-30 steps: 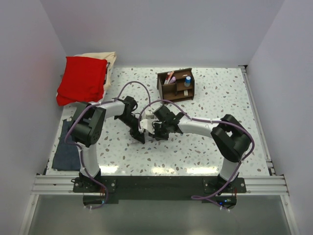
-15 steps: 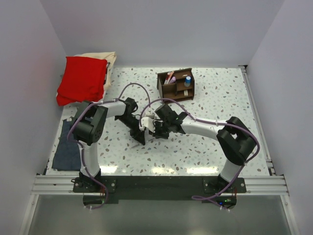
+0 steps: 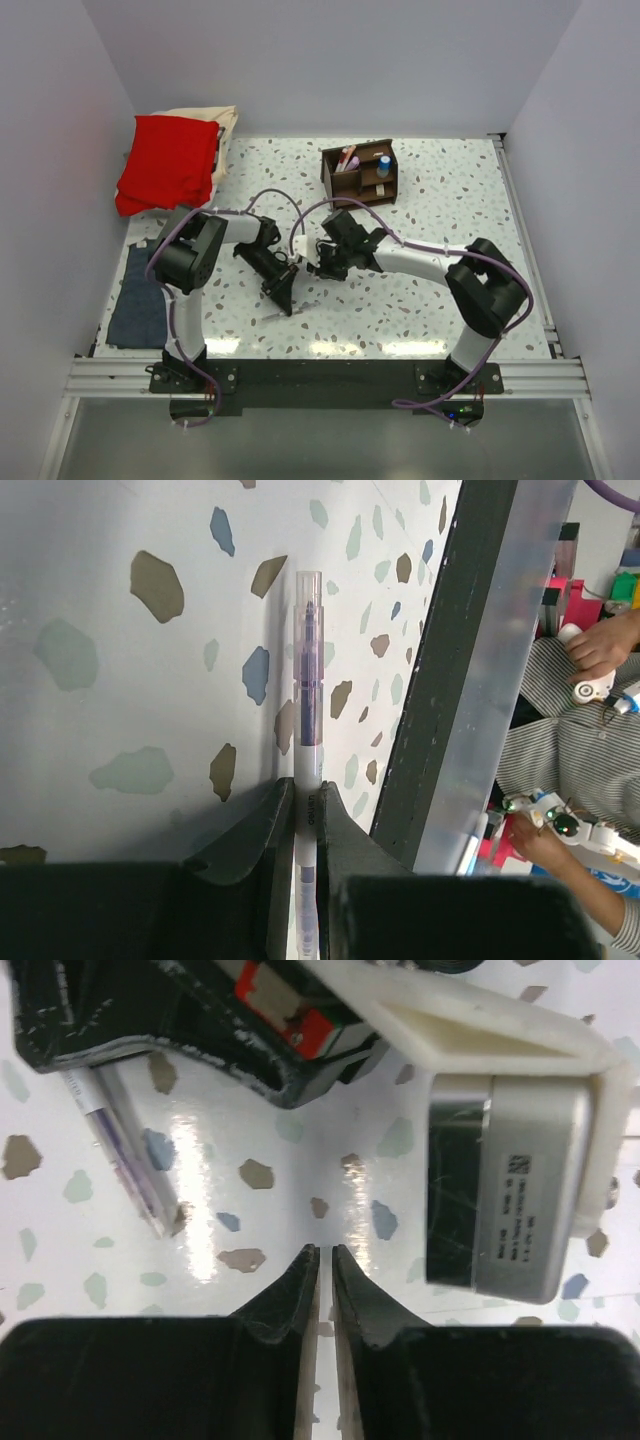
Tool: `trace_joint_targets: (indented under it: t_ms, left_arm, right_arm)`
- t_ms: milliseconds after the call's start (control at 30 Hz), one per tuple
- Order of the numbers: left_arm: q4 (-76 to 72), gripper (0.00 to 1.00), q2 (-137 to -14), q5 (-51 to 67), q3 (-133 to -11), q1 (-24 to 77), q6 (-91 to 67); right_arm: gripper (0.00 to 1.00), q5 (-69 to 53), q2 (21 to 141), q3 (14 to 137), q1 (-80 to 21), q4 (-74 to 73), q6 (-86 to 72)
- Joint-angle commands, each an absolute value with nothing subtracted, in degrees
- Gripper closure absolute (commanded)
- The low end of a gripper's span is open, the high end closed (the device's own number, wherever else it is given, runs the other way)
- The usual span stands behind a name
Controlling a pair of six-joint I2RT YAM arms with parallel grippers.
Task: Sort the stationery into containers
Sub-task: Close the pen cap on the pen.
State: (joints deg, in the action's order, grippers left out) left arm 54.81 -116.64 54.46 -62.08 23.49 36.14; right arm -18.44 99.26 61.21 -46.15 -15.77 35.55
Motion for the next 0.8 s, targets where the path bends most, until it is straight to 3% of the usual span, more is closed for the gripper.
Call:
trace_joint_targets:
  t_ms: [0,33,167,400,767]
  left_arm:
    - [44.82,1.00,-120.41,38.05,-60.20,22.86,38.68]
    - [44.56,1.00,-120.50,38.40,-60.21,22.68,38.58]
    - [43.25,1.00,-121.11,39.29,-60.47,21.89,38.06]
    - [43.50,1.00,-123.31,42.71,-61.96,21.27,37.71]
    - [45.53,1.00,-124.98,45.88,-63.90,21.18,39.02]
  right_arm:
    - [0.78,-26.44,94.93,59.16,-44.30,-19.68,39.02]
    - [0.71,-27.93,94.75,58.89,-44.04,-20.21,39.28]
    - [0.63,-35.22,96.85,60.63,-42.98,-25.47,42.36]
    - [0.57,-39.89,100.01,62.31,-43.07,-26.10,44.73]
    - [0.57,-38.67,105.81,66.79,-44.73,-27.68,46.49]
